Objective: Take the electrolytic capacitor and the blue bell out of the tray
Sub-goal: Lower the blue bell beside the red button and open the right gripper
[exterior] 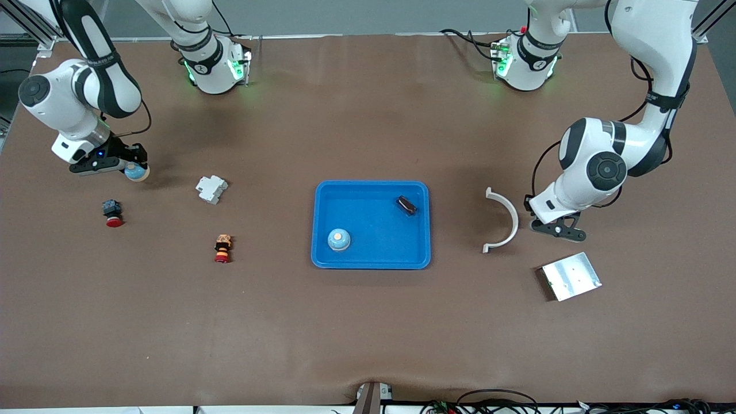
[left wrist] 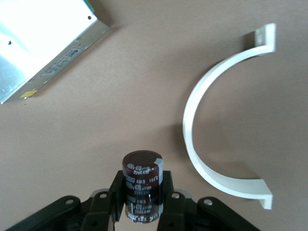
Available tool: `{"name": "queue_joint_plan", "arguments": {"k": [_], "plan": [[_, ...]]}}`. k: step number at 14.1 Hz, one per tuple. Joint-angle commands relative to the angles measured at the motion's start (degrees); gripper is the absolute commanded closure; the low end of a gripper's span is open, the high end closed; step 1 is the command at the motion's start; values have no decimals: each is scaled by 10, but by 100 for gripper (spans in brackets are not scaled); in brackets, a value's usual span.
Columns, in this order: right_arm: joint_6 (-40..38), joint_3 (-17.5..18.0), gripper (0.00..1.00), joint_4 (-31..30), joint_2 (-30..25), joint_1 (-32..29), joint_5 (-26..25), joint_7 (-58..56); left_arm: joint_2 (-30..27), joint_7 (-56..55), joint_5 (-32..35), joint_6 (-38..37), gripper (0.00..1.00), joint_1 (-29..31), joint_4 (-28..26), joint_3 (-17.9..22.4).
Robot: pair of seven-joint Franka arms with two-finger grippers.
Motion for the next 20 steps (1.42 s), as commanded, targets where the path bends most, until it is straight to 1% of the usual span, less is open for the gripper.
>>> {"name": "queue_joint_plan", "arguments": {"k": [1,4,6,7,8,12,14,16,17,18,19,20], "plan": [[41,11,100,-4,36,-18,11,-19,7,-18,6,18,84,22,-9,-8],[50,12,100,-4,49,-19,11,-19,16,-25,2,21,84,31,-8,-8],[54,12,100,-3,52,-21,11,-19,22,-48,-17,29,84,30,-8,-9],[54,12,69,-2,55,-21,11,-19,25,-53,-18,30,84,30,-8,-14],[54,12,1,0,55,-18,11,-18,25,-53,-18,30,84,31,-8,-15],[46,18,0,4,54,-5,11,-16,34,-53,-19,31,84,31,-9,-15],[34,33,0,7,43,-2,11,-13,36,-53,-19,31,83,32,-10,-15],[2,54,0,29,31,4,21,-11,39,-53,-19,34,83,37,-12,-15],[-17,66,0,45,27,18,50,-5,40,-53,-19,36,83,38,-14,-15],[-55,77,0,67,18,33,92,-2,42,-53,-19,36,82,38,-15,-15],[-101,80,0,94,10,50,127,1,43,-53,-19,37,82,39,-15,-15],[-155,80,0,127,5,66,141,12,44,-53,-19,39,82,41,-15,-15]]}}
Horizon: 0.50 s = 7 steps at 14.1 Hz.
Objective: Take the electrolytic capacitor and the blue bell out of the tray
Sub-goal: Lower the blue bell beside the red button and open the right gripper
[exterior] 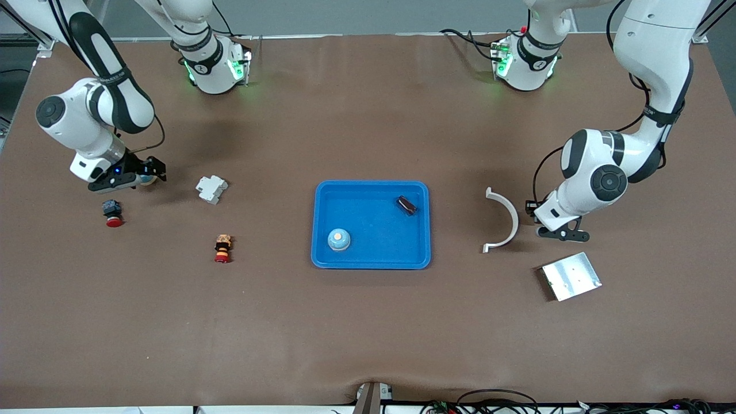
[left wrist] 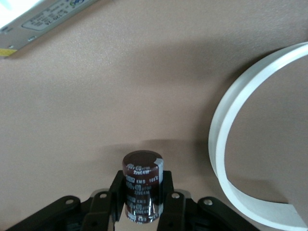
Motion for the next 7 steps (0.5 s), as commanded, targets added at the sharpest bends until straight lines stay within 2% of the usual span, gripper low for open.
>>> {"name": "queue_joint_plan", "arguments": {"k": [1,4,7], "plan": [[-136,5,0,84,-26,39,43,31,-2,-1,-9,14,82,10,-8,-6],[-212,4,0,163,-24,66,43,83,4,-1,-9,24,82,10,-8,-6],[-222,5,0,195,-25,101,43,166,10,-1,-9,44,80,10,-7,-6]]}}
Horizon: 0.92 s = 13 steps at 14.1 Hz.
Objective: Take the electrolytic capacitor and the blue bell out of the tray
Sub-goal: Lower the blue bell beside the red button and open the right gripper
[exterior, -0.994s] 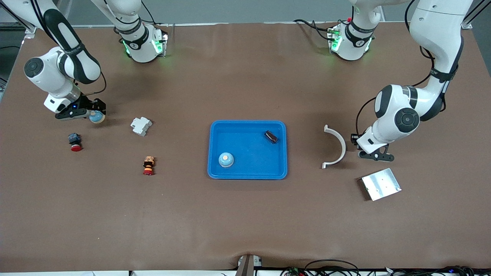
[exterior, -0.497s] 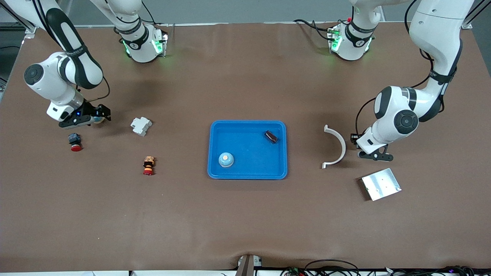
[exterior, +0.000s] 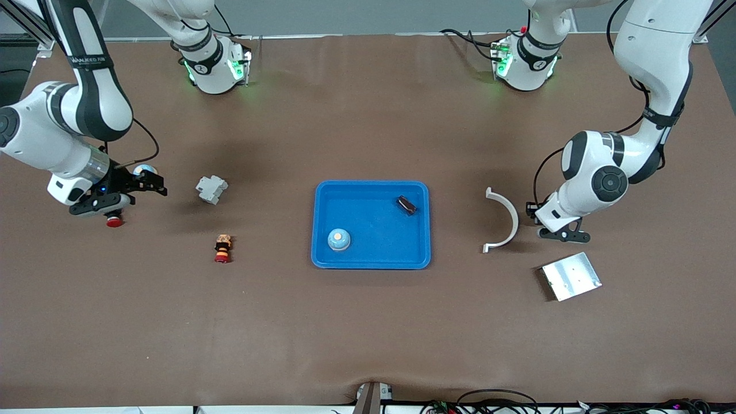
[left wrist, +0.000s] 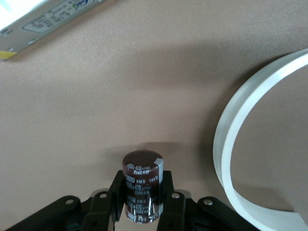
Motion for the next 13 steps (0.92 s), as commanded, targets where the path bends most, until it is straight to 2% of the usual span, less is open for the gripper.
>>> {"name": "queue_joint_plan", "arguments": {"k": [1,8,13], "plan": [[-9,-2,0,32,4,42,11,80,4,-1,-9,29,80,6,-6,-6],[1,-3,0,75,25,152,-2,272,14,-1,-9,55,76,6,-10,-6],[-3,-3,0,98,39,274,-95,532,15,-1,-9,56,66,7,-11,-6]]}}
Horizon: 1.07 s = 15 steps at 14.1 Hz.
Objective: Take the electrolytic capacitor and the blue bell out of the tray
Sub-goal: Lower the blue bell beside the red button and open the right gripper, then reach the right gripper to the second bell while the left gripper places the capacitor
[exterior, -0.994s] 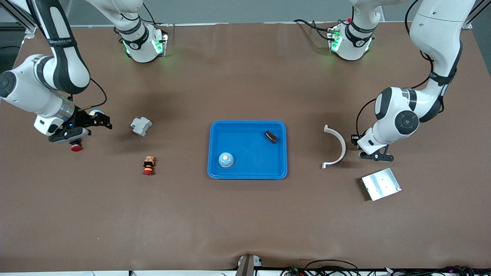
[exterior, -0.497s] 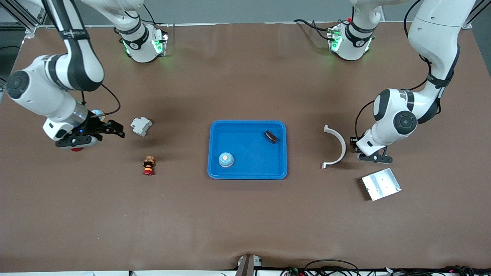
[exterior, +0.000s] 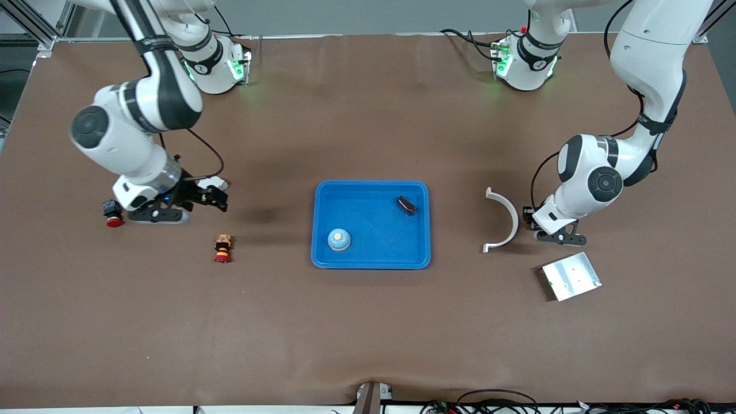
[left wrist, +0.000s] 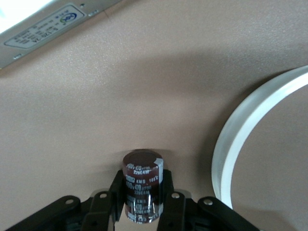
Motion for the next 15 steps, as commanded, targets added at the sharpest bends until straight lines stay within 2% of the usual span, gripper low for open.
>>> {"name": "queue_joint_plan", "arguments": {"k": [1,2,5,6,7,10,12,13,14,15], "plan": [[-5,-6,0,27,22,81,-38,157,-5,-1,-9,12,63,7,-9,-6],[-4,-6,0,39,32,98,-39,200,-6,-1,-9,12,57,7,-9,-6],[-1,-6,0,78,72,143,-41,275,-6,-1,-9,12,48,7,-9,-6],[-2,-6,0,92,85,152,-45,296,-6,0,-9,12,41,7,-9,-6],[-2,-6,0,104,97,163,-58,317,-6,1,-9,12,35,7,-9,-6],[-2,-6,0,163,155,188,-114,387,-6,4,-8,12,30,15,-9,-6],[-3,-8,0,213,208,208,-140,434,-7,9,-8,12,22,15,-9,-6],[-1,-8,0,227,224,213,-155,455,-7,10,-8,12,16,15,-9,-6],[-1,-8,0,248,244,218,-159,472,-8,10,-8,12,1,15,-9,-6],[-1,-8,0,272,263,224,-159,487,-8,10,-8,12,0,15,-9,-6]]}}
